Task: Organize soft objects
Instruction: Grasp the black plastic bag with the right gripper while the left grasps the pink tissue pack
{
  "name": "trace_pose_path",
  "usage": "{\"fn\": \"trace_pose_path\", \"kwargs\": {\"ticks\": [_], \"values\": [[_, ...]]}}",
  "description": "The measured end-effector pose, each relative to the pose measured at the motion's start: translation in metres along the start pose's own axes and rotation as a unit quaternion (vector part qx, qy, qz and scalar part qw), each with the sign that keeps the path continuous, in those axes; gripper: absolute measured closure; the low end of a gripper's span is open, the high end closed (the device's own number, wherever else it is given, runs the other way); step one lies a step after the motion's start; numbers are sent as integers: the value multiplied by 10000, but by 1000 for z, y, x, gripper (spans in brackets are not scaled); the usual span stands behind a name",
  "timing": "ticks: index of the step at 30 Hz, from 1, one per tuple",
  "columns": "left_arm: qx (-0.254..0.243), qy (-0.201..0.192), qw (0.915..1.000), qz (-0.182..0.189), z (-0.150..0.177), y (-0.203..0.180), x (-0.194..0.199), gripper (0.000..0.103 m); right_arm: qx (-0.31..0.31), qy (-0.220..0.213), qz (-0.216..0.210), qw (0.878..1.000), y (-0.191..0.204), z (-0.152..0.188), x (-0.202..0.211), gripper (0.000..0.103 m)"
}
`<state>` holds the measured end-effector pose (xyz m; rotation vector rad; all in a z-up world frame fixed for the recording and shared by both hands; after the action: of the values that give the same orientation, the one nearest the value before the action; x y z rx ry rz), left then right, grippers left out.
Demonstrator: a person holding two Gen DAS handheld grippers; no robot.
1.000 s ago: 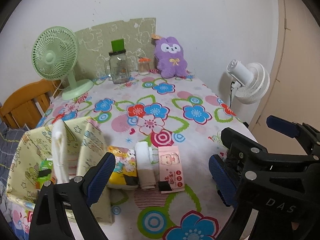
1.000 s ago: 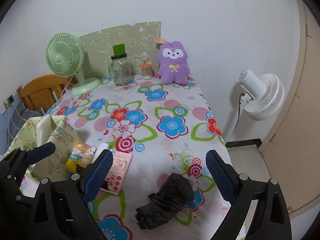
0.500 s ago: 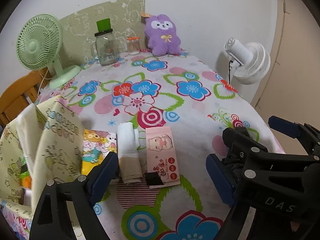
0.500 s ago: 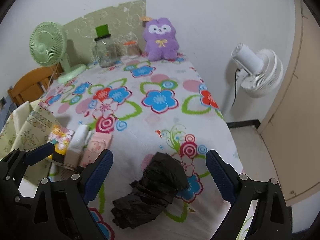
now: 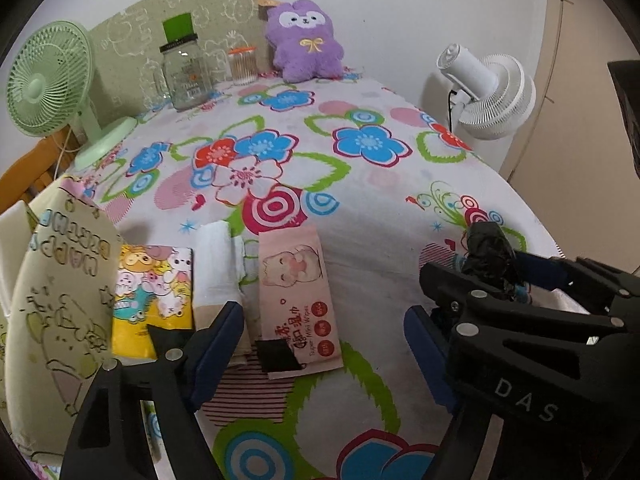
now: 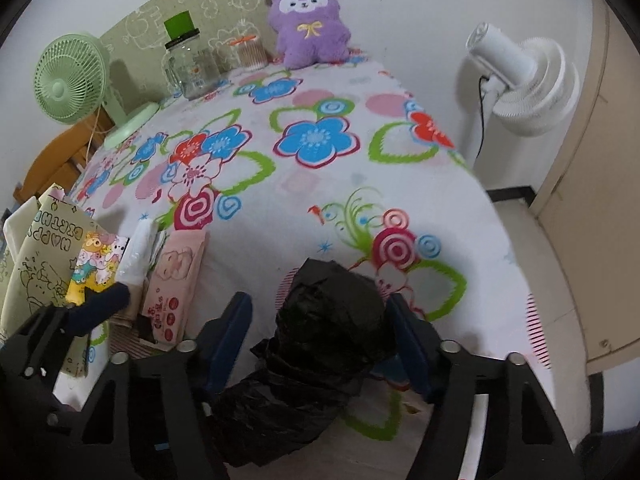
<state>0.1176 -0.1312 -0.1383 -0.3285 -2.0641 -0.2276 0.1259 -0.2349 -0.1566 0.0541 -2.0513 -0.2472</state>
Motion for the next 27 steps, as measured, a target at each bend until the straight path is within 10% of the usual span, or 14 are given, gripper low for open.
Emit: {"fn": "trace_pose_path", "kwargs": {"ticks": [15, 27], "values": [[299, 50, 9995, 128, -14, 10, -12, 27, 322, -176, 75, 9993, 14, -18, -5, 57], [476, 23, 9988, 98, -16, 18, -19, 63, 320, -123, 12, 9994, 20, -23, -12, 57]]}}
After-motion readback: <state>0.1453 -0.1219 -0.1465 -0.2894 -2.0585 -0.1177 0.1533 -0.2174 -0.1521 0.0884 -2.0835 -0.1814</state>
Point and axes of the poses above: each gripper's, at about its wrist camera, not at the fingertips, and x roughly against the way its jaws point, y to its left, z to its underside, the point moved 3 cm from there along -x, roughly the way its jaws point, and after that the axes turned 7 degrees about y, right-handed, at the moved point
